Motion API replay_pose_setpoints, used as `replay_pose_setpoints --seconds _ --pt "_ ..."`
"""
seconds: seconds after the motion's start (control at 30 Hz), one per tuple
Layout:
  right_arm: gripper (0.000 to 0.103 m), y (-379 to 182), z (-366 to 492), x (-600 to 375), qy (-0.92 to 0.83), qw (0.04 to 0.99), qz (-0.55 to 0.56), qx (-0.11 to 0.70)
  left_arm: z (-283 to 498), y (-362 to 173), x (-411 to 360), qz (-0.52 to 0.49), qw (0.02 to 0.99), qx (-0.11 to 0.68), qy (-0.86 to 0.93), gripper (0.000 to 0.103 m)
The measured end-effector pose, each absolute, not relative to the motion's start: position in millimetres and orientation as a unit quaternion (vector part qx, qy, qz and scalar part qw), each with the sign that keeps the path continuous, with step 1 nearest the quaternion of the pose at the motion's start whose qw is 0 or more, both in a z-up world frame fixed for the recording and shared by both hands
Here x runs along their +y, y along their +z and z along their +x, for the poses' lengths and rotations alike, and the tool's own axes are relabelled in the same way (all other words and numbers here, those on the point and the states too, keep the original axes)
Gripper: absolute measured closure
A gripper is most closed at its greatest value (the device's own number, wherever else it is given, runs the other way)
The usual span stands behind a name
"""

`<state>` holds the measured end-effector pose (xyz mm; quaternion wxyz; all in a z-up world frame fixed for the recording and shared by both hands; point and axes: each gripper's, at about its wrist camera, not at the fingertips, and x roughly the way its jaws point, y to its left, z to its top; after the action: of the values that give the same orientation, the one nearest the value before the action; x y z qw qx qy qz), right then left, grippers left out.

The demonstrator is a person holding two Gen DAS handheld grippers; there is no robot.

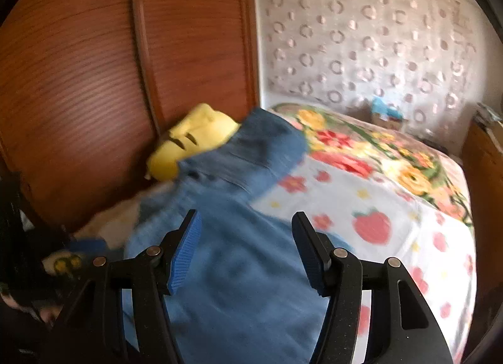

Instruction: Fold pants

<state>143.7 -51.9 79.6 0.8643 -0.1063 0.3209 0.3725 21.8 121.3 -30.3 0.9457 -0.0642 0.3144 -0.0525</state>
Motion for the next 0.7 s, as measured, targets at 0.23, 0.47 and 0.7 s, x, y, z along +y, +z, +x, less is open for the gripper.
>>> replay_pose_setpoints --seconds 0.23,0.47,0.7 --pt "0.042 51.0 143.9 -113.8 0.333 0.870 -0.088 0.353 13.0 -19.6 124.9 -0.058 0.952 0.297 -0.042 0.067" --pt "0.042 33.8 141.7 -135.4 0.322 0.868 -0.079 0.371 14.9 -17.7 124.9 -0.060 0.955 0.289 -0.036 0.067" --pt "0.042 -1.8 146.1 -131.6 0.317 0.865 -0.072 0.383 25.1 -30.9 103.7 -0.041 0.948 0.308 -0.066 0.067"
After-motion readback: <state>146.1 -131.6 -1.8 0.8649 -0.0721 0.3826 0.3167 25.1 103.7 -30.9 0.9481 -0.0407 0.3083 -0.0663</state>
